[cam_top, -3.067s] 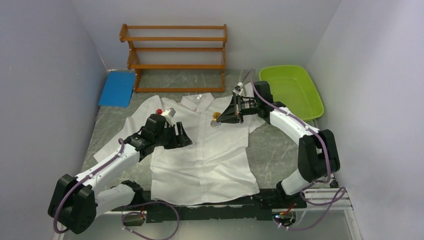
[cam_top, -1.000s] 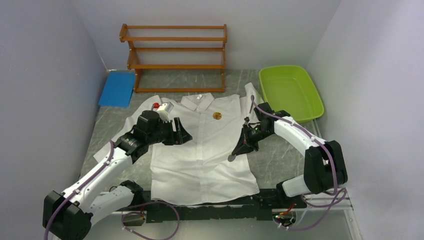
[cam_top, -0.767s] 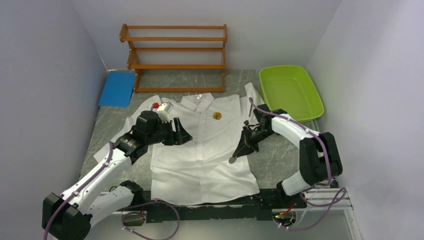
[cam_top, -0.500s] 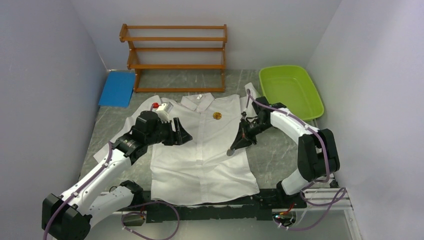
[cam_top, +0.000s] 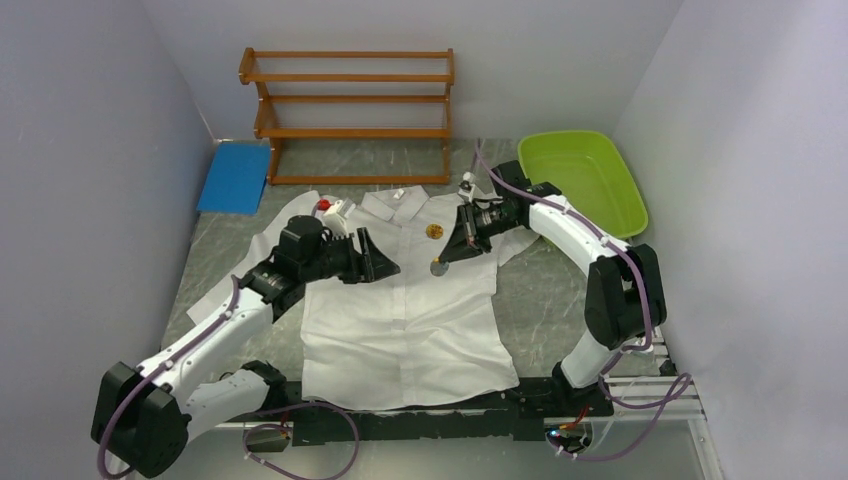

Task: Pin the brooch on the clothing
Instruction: Pin the brooch to the clothes.

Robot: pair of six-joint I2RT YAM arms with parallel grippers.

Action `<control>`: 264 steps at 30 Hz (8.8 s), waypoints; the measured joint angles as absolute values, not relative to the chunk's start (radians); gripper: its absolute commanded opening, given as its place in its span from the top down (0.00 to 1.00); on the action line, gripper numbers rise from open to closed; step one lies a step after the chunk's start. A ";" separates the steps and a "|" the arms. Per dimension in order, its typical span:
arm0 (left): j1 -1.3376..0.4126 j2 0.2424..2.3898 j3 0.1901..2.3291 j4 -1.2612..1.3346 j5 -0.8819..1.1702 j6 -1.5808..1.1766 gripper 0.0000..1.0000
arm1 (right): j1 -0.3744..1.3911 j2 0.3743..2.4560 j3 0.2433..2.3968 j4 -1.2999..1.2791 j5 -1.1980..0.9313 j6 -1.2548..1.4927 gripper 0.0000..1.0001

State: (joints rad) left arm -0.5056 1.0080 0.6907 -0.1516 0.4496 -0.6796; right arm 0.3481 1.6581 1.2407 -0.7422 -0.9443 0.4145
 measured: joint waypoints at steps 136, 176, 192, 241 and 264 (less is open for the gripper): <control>-0.673 1.659 1.036 -0.305 0.064 -0.405 0.43 | 0.222 1.735 0.891 -0.078 -0.731 0.725 1.00; -0.916 1.785 0.867 0.564 0.135 0.388 0.44 | 0.190 1.684 0.921 -0.212 -0.724 0.748 1.00; -0.940 1.809 0.886 0.568 0.031 0.411 0.97 | 0.184 1.684 0.939 -0.212 -0.717 0.756 0.99; -0.761 1.552 0.868 0.432 0.406 -0.250 0.97 | 0.179 0.886 0.715 0.085 -0.538 0.538 0.00; -0.699 1.530 0.868 0.475 0.737 -0.292 0.97 | 0.187 0.889 0.414 0.518 -0.971 0.140 0.16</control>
State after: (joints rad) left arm -0.6987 1.5303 0.8680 0.4751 0.7372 -0.2920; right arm 0.1875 0.8886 0.4141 0.5182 -0.9710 0.1398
